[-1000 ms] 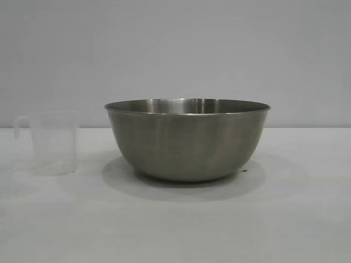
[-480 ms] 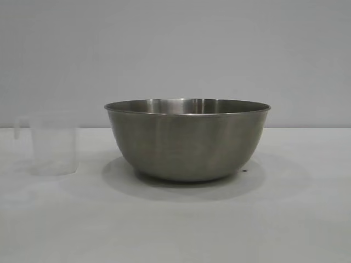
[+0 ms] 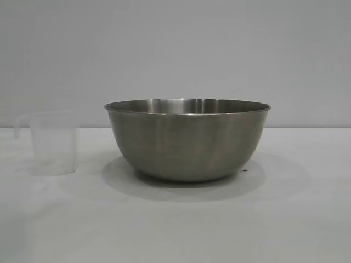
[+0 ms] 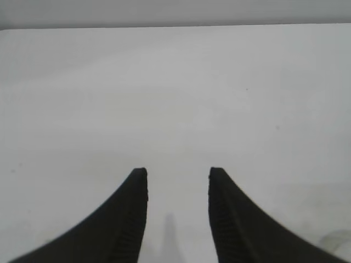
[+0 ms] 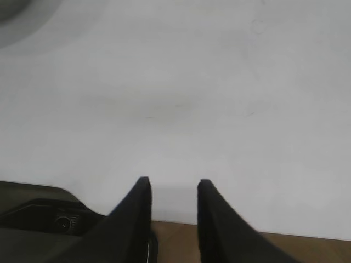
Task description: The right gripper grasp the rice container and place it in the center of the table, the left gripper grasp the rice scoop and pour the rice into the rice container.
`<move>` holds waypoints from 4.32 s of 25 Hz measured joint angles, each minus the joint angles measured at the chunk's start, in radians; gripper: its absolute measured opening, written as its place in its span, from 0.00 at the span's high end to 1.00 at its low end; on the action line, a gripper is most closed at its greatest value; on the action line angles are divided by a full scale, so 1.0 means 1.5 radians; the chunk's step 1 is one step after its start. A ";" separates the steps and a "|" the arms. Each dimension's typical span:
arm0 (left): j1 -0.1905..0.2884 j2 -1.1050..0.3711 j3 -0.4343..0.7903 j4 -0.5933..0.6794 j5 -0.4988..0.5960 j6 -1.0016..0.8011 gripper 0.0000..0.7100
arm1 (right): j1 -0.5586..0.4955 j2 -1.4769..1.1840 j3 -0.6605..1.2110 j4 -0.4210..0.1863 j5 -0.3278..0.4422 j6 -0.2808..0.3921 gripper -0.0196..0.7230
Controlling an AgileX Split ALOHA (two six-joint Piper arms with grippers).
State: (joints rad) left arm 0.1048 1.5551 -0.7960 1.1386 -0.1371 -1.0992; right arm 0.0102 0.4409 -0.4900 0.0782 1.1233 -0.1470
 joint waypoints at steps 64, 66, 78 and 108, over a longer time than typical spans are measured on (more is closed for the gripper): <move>0.003 0.000 -0.049 -0.436 0.077 0.468 0.68 | 0.000 0.000 0.000 0.000 -0.001 0.000 0.69; 0.000 0.000 -0.052 -0.545 0.097 0.593 0.68 | 0.000 0.000 0.000 0.000 -0.001 0.000 0.69; -0.020 0.001 -0.204 -0.674 0.372 0.717 0.68 | 0.000 0.000 0.000 0.000 -0.001 0.000 0.69; -0.020 -0.135 -0.192 -0.804 0.645 0.793 0.68 | 0.000 0.000 0.000 0.000 -0.001 0.000 0.69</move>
State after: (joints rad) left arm 0.0752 1.3533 -1.0844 -0.0681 0.8308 0.0902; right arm 0.0102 0.4409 -0.4900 0.0782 1.1216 -0.1470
